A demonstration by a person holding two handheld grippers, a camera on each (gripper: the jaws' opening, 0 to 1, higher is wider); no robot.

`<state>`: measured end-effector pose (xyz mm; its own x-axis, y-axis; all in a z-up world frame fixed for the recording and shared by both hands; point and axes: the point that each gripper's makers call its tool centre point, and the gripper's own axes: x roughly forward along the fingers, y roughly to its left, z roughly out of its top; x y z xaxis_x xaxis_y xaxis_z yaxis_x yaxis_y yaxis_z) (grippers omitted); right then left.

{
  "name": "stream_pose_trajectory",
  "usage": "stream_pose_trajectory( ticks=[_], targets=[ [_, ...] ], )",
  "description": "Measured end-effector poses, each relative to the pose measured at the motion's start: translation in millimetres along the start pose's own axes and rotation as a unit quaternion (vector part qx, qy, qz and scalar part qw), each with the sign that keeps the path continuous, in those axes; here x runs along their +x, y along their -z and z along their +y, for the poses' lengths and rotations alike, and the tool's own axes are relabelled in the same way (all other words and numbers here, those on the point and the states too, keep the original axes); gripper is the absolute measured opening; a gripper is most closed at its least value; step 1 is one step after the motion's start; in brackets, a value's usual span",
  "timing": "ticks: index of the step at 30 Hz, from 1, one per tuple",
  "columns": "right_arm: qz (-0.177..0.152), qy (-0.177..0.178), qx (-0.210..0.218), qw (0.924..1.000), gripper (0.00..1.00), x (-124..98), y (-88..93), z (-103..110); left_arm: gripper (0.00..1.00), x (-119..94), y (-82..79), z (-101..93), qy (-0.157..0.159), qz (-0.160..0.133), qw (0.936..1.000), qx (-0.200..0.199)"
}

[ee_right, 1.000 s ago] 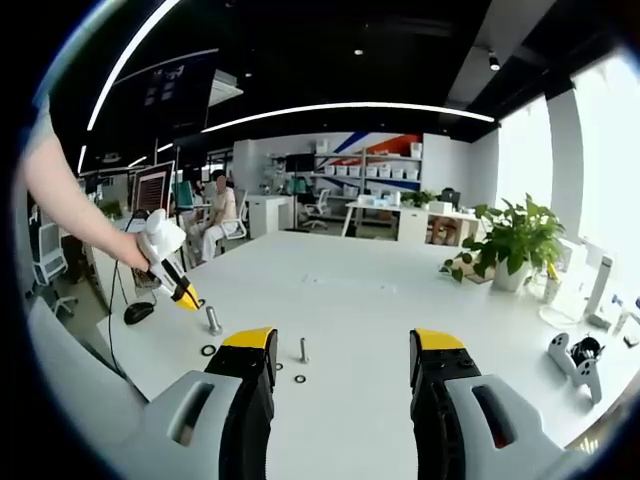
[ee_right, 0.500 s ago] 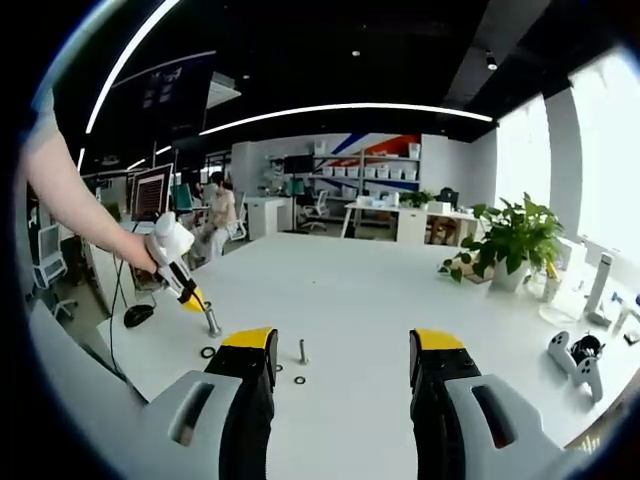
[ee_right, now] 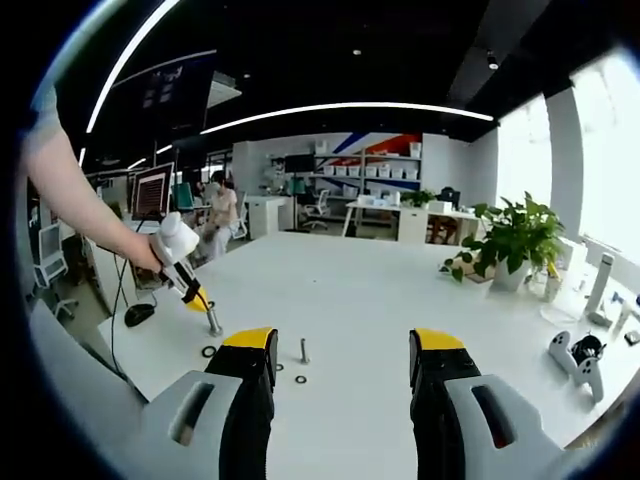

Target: Place the washer onto the threaded stud by aligning its center hole with the stud, sliding it down to the base, and recovering from edge contact or off-axis alignment until the washer reaches the visible bottom stop.

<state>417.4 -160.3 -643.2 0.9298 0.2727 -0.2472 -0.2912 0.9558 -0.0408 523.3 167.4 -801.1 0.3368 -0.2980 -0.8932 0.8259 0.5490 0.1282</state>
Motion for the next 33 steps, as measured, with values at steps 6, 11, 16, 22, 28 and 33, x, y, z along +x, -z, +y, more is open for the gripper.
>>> stream_pose_trajectory(
  ticks=[6,11,16,22,28,33],
  targets=[
    [0.000,0.000,0.000,1.0000,0.56,-0.2,0.0,0.5,0.02,0.5,1.8,-0.9,0.002,0.006,1.0000,-0.003],
    [0.000,0.000,0.000,1.0000,0.56,-1.0,-0.4,1.1,0.02,3.4,2.3,-0.3,0.004,0.009,0.9999,0.003],
    [0.000,0.001,0.003,1.0000,0.56,-0.8,0.1,0.1,0.02,6.7,2.0,2.1,0.005,0.013,0.9999,0.005],
    [0.000,0.001,0.003,1.0000,0.55,-1.1,0.3,0.1,0.02,3.7,1.1,-1.0,0.005,0.012,0.9999,0.002],
    [-0.001,0.001,0.004,1.0000,0.55,-2.2,-1.3,2.0,0.02,5.8,2.7,2.0,0.005,0.014,0.9999,-0.001],
    [-0.001,0.002,0.005,1.0000,0.55,-2.3,-1.7,1.6,0.02,5.9,2.3,1.1,0.003,0.015,0.9999,0.002]
  ],
)
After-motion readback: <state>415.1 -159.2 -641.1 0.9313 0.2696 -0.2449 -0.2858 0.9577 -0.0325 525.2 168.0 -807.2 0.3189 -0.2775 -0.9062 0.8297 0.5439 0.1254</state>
